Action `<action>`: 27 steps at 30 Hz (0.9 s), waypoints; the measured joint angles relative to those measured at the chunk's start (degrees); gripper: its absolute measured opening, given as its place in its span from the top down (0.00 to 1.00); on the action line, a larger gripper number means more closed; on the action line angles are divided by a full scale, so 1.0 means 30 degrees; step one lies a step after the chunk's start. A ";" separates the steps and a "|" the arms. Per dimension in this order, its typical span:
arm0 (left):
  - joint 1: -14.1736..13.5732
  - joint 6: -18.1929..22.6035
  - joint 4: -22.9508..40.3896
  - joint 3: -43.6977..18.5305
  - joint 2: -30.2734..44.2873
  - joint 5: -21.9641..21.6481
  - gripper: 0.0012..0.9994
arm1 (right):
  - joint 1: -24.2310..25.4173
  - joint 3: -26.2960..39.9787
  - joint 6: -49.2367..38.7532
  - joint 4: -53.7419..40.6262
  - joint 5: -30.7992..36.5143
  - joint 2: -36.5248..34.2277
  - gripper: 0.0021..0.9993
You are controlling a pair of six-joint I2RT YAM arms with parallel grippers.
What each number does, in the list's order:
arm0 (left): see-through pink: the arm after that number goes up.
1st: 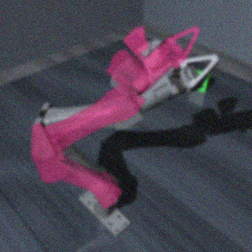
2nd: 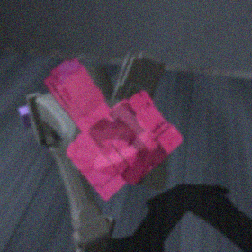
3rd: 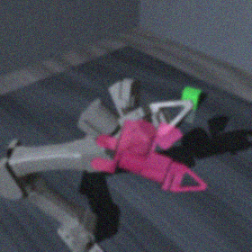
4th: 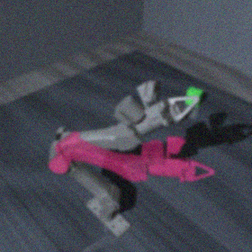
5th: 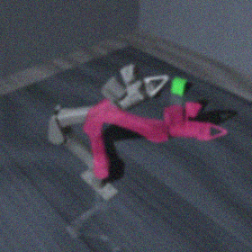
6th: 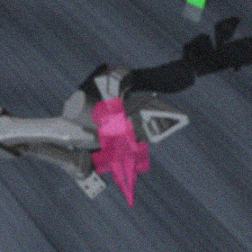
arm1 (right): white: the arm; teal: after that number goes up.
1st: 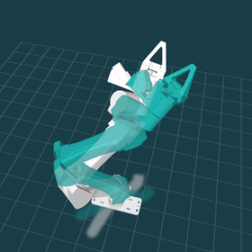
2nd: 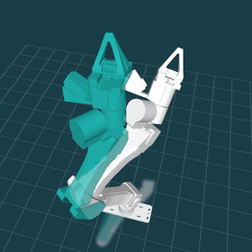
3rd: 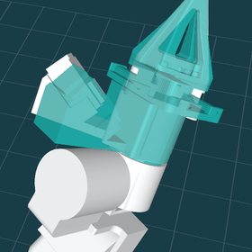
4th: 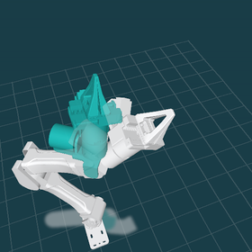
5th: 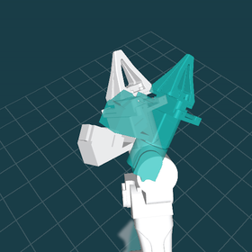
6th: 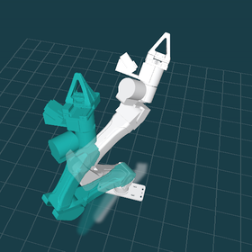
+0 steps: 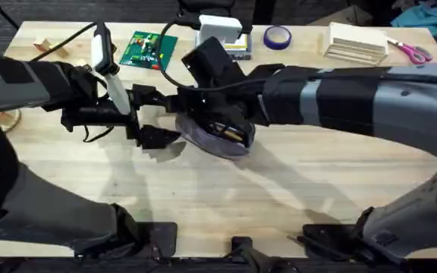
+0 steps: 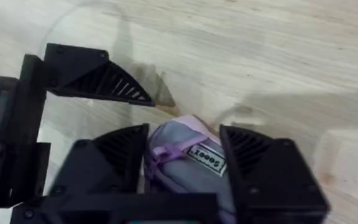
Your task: Unzip the bag, pick up the pens from the table one at a time and place them inside, then zip the bag closed.
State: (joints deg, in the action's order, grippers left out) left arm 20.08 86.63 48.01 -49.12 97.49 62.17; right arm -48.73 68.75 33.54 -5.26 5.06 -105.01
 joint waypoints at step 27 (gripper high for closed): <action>0.0000 0.0000 -0.0007 0.0000 0.0000 0.0000 0.01 | -0.0073 0.0036 -0.0324 -0.0042 -0.0296 0.0565 0.97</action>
State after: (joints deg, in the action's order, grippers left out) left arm 20.08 86.63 47.99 -49.12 97.49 62.17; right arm -48.95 68.86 32.57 -5.39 4.17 -103.32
